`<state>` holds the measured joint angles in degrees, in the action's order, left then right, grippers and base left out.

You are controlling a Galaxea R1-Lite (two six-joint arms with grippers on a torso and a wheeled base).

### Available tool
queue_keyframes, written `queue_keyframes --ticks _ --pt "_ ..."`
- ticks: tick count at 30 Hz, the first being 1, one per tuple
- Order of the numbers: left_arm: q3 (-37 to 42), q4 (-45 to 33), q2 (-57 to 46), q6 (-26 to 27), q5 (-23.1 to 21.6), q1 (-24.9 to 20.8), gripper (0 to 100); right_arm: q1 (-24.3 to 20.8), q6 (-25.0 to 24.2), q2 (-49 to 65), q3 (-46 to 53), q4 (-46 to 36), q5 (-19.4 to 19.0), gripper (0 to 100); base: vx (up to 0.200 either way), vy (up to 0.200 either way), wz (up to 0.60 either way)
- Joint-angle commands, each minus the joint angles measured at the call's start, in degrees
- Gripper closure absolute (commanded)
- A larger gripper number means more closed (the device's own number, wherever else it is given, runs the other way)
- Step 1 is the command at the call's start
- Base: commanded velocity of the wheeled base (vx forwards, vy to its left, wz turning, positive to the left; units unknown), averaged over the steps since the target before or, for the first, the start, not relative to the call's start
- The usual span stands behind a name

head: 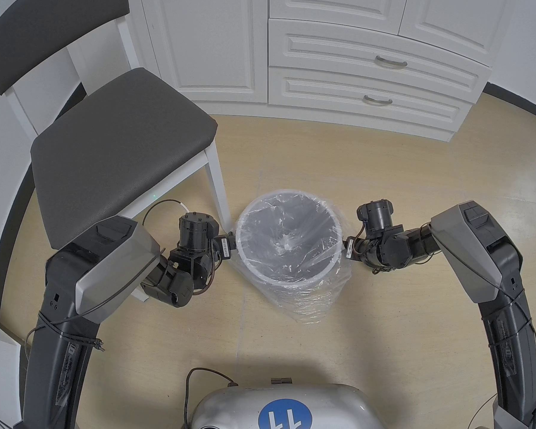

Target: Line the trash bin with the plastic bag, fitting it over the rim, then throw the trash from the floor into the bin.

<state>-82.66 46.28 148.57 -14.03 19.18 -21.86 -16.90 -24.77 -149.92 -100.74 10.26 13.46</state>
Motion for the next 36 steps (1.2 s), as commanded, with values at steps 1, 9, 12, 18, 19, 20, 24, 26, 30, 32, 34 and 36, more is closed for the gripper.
queue_keyframes --ticks 1,9,12,18,19,20,24,26,30,32,34,36 --pt "-1.3 -0.7 2.5 0.0 0.0 0.1 0 -0.2 0.0 -3.0 -0.3 0.0 -0.1 0 0.000 0.000 0.00" --pt "-3.0 -2.2 4.2 -0.1 0.0 0.5 0 -0.3 -0.5 -2.9 -0.8 0.3 -0.1 0 0.000 0.000 0.00" --pt "-3.1 -2.2 4.4 0.0 0.0 0.6 0 -0.4 -0.6 -2.8 -0.8 0.4 -0.1 0 0.000 0.000 0.00" --pt "-4.7 -2.8 5.5 0.0 0.2 1.0 0 -0.6 -0.7 -3.4 -0.8 0.8 0.0 0 0.000 0.000 0.00" --pt "-5.6 -3.3 6.1 0.0 0.2 1.6 0 -0.8 -0.7 -3.6 -0.8 0.8 0.0 0 0.000 0.000 0.00" --pt "-6.2 -3.6 6.6 0.0 0.2 1.7 0 -0.9 -0.7 -3.7 -0.8 0.8 0.0 0 0.000 0.000 0.00" --pt "-9.2 -3.8 9.0 0.0 0.3 2.3 0 -1.5 -0.9 -4.6 -0.8 0.9 0.0 0 0.000 0.000 0.00" --pt "-10.4 -4.3 10.3 0.1 0.3 2.7 0 -1.8 -0.9 -4.9 -0.8 0.9 0.0 0 0.000 0.000 0.00" --pt "-11.6 -5.3 10.7 0.0 0.5 2.8 0 -2.0 -0.9 -4.9 -0.7 0.9 0.0 0 0.000 0.000 0.00" --pt "-11.6 -5.4 10.7 0.0 0.5 3.0 0 -2.0 -1.0 -4.9 -0.7 0.9 0.0 0 0.000 0.000 0.00" --pt "-11.7 -5.5 10.8 0.0 0.4 3.0 0 -2.1 -0.9 -4.9 -0.7 0.9 0.0 0 0.000 0.000 0.00" --pt "-11.7 -5.5 11.0 0.0 0.4 3.0 0 -2.1 -0.9 -4.9 -0.7 0.8 0.0 0 0.000 0.000 0.00"
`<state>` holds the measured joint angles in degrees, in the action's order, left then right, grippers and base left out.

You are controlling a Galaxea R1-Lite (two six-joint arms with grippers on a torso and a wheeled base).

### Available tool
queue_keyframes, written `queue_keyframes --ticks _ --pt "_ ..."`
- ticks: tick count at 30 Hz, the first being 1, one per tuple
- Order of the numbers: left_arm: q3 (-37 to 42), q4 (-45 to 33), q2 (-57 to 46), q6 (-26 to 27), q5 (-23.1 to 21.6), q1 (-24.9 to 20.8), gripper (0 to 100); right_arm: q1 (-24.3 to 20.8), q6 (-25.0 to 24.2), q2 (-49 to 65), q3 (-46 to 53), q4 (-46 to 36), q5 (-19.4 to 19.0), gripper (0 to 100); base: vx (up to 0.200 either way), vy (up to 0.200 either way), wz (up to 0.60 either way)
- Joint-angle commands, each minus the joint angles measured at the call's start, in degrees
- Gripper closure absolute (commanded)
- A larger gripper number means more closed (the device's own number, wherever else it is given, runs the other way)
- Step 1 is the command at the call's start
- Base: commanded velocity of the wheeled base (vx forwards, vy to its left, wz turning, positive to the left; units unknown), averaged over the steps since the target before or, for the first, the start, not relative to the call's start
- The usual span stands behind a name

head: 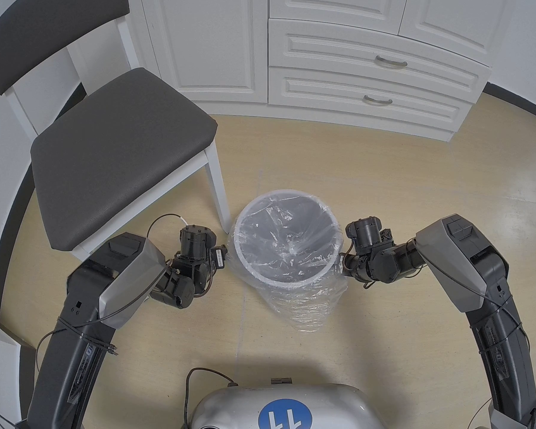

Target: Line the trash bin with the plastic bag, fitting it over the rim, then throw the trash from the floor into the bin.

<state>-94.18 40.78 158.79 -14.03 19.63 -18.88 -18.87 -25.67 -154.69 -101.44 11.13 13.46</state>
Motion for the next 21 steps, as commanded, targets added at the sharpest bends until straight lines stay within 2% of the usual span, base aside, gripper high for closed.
queue_keyframes --ticks 1,8,13,14,16,17,18,20,21 --pt "-0.3 0.0 1.2 0.0 0.0 0.1 0 -0.1 0.0 -0.2 0.0 0.0 0.0 0 0.000 0.000 0.00" --pt "-2.0 -0.2 3.0 0.0 0.1 0.3 0 -0.1 0.0 0.7 0.3 -0.1 0.3 0 0.000 0.000 0.00" --pt "-0.6 -2.9 -0.9 0.1 -0.1 2.4 0 -0.1 0.2 2.7 1.1 -0.1 0.6 0 0.000 0.000 0.00" --pt "3.6 -4.1 -5.4 0.3 -2.2 4.4 0 0.3 0.7 4.4 2.1 -0.1 0.7 0 0.000 0.000 0.00" --pt "8.8 -3.5 -9.1 1.1 -8.0 5.5 0 0.6 0.9 5.4 2.8 -0.1 0.6 0 0.000 0.000 0.00" --pt "8.8 -3.5 -9.1 1.1 -8.0 5.5 0 0.6 0.9 5.4 2.8 -0.1 0.6 0 0.000 0.000 0.00" --pt "14.4 -3.1 -12.8 1.5 -15.1 6.6 0 0.8 1.1 5.8 3.1 -0.1 0.6 0 0.000 0.000 0.00" --pt "17.9 -1.8 -14.9 1.0 -21.6 6.8 0 0.8 1.2 5.8 3.1 -0.3 0.6 0 0.000 0.000 0.00" --pt "18.4 -1.4 -15.1 0.9 -22.4 6.8 0 0.8 1.2 5.8 3.1 -0.3 0.6 0 0.000 0.000 0.00"
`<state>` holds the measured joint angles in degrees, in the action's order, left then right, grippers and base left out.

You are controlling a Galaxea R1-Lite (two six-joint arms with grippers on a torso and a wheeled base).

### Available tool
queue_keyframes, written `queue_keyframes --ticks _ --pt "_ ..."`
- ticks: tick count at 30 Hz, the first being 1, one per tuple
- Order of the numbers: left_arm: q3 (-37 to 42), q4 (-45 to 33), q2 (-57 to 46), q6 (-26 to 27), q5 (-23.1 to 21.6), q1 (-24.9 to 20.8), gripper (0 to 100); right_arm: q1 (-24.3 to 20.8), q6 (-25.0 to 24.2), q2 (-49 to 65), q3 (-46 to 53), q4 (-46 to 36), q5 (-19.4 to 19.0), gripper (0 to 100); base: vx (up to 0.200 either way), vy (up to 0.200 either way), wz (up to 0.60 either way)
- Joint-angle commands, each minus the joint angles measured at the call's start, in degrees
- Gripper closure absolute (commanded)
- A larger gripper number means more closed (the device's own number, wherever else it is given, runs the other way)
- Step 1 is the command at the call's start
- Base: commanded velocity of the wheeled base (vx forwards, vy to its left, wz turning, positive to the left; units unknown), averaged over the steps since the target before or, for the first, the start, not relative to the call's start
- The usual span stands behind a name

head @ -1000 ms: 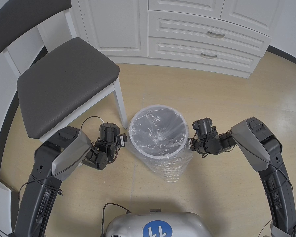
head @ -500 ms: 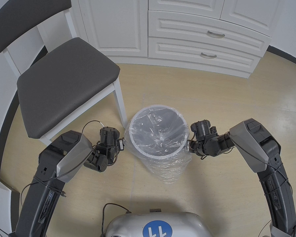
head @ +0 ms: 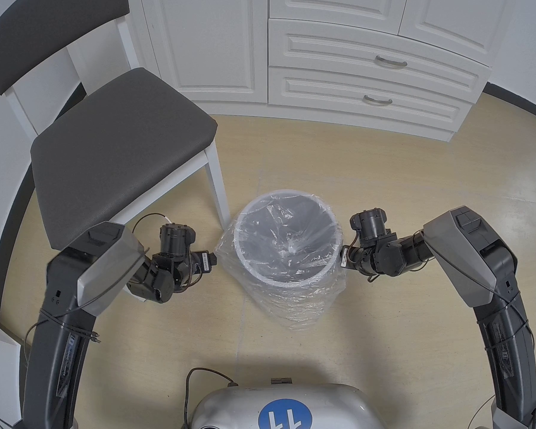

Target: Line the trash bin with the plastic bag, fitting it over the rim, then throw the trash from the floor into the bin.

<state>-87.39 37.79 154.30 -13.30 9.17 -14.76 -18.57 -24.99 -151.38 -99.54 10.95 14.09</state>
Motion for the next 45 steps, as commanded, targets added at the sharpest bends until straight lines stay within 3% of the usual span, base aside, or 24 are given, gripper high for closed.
queue_keyframes --ticks 1,7,29,37,45 --pt "12.7 3.3 -10.3 0.3 -13.6 2.5 0 0.5 0.5 2.4 1.3 -0.3 0.0 0 0.000 0.000 0.00" --pt "13.9 9.6 -9.1 0.4 -13.5 2.3 0 0.5 1.8 2.6 2.1 -0.3 0.0 0 0.000 0.000 0.00" --pt "21.5 13.0 -18.9 1.9 -14.3 1.1 0 0.5 2.6 2.1 2.6 -0.3 0.0 0 0.000 0.000 0.00" --pt "18.8 18.4 -11.3 1.6 -13.5 -1.0 0 0.5 2.6 1.6 2.6 -0.3 0.0 0 0.000 0.000 0.00" --pt "17.0 18.4 -5.5 1.4 -13.6 -2.2 0 0.4 2.7 0.6 2.3 -0.1 0.0 0 0.000 0.000 0.00"
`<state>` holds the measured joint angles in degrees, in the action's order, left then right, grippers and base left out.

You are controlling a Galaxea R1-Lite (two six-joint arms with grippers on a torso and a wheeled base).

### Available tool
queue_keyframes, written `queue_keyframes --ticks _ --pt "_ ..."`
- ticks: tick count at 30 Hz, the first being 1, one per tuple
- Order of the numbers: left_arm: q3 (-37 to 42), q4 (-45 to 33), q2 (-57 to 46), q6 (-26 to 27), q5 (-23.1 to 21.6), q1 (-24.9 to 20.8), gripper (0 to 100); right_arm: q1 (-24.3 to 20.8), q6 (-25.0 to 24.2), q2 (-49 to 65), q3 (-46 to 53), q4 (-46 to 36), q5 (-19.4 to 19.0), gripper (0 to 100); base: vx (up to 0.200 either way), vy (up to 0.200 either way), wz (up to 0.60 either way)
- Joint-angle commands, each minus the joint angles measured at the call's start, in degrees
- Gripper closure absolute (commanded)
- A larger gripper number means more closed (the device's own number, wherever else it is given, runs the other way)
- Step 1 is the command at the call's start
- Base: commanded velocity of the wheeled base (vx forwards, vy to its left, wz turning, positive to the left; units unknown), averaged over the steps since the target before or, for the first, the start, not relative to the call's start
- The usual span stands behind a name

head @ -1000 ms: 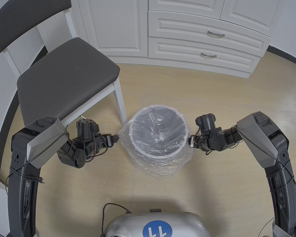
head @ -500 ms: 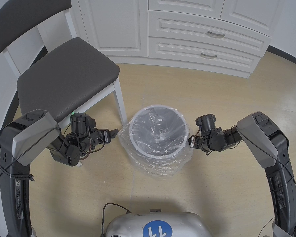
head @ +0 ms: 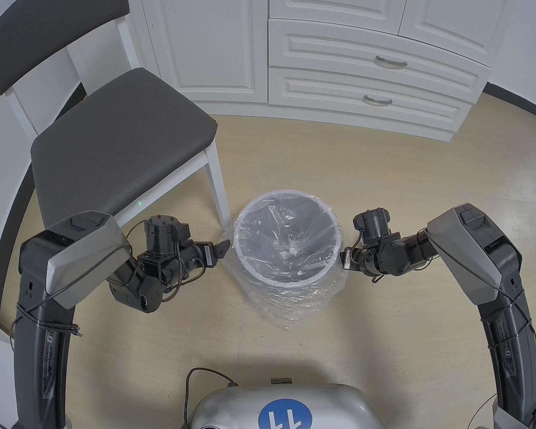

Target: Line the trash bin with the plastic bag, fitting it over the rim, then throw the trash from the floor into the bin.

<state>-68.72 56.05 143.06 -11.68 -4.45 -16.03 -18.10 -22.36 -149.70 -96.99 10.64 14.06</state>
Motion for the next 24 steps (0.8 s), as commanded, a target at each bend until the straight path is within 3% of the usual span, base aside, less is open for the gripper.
queue_keyframes --ticks 1,9,13,20,24 --pt "-2.6 0.4 7.3 -0.2 0.1 -1.1 0 -0.1 0.0 -1.3 -0.3 0.3 0.0 0 0.000 0.000 0.00" --pt "-10.6 -0.2 14.0 -5.2 0.2 -1.9 0 -0.4 0.0 -2.4 -0.7 0.4 0.0 0 0.000 0.000 0.00" --pt "-12.3 -0.6 15.1 -5.2 1.0 -1.8 0 -0.5 0.0 -3.0 -0.7 0.4 0.0 0 0.000 0.000 0.00" --pt "-16.0 -6.3 16.0 -5.0 6.1 -1.8 0 -0.5 0.5 -3.5 -0.7 0.4 0.0 0 0.000 0.000 0.00" --pt "-15.9 -6.3 15.3 -5.2 6.2 -1.6 0 -0.5 0.5 -3.5 -0.6 0.4 0.0 0 0.000 0.000 0.00"
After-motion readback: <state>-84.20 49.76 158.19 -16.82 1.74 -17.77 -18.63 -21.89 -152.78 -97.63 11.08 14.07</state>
